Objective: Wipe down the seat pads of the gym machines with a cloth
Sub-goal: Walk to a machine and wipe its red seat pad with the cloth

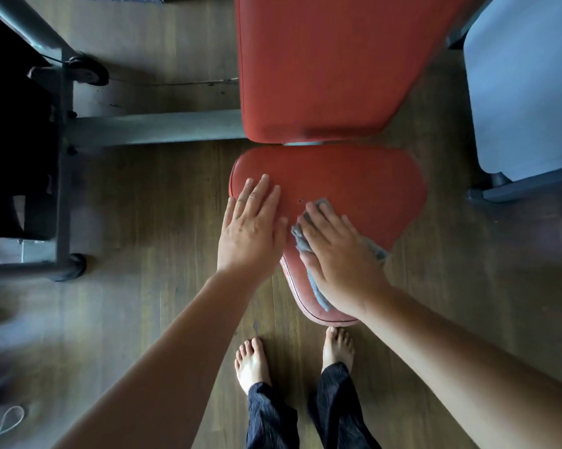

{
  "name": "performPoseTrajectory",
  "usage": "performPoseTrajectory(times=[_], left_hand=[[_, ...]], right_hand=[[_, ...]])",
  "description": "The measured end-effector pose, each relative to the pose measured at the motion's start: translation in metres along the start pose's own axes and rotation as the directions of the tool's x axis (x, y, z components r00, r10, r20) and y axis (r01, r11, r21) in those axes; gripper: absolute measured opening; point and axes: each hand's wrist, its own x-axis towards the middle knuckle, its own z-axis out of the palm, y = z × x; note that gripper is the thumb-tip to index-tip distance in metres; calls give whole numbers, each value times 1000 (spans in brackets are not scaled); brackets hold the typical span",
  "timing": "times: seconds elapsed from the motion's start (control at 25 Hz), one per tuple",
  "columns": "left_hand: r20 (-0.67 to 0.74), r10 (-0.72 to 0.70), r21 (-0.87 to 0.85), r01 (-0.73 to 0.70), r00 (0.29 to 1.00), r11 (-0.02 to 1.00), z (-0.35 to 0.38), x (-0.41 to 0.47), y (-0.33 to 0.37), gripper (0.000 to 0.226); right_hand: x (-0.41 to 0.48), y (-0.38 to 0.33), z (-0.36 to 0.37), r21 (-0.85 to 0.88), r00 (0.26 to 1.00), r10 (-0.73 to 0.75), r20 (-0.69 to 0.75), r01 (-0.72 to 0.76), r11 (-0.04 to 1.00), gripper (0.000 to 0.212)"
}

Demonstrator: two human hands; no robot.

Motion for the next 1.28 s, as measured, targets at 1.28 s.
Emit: performPoseTrajectory(times=[1.28], left_hand=[[142, 33, -13, -31, 989, 999, 11, -5, -13, 62]], right_hand=[[-21, -44, 8, 12, 970, 235, -60, -235, 972, 60]])
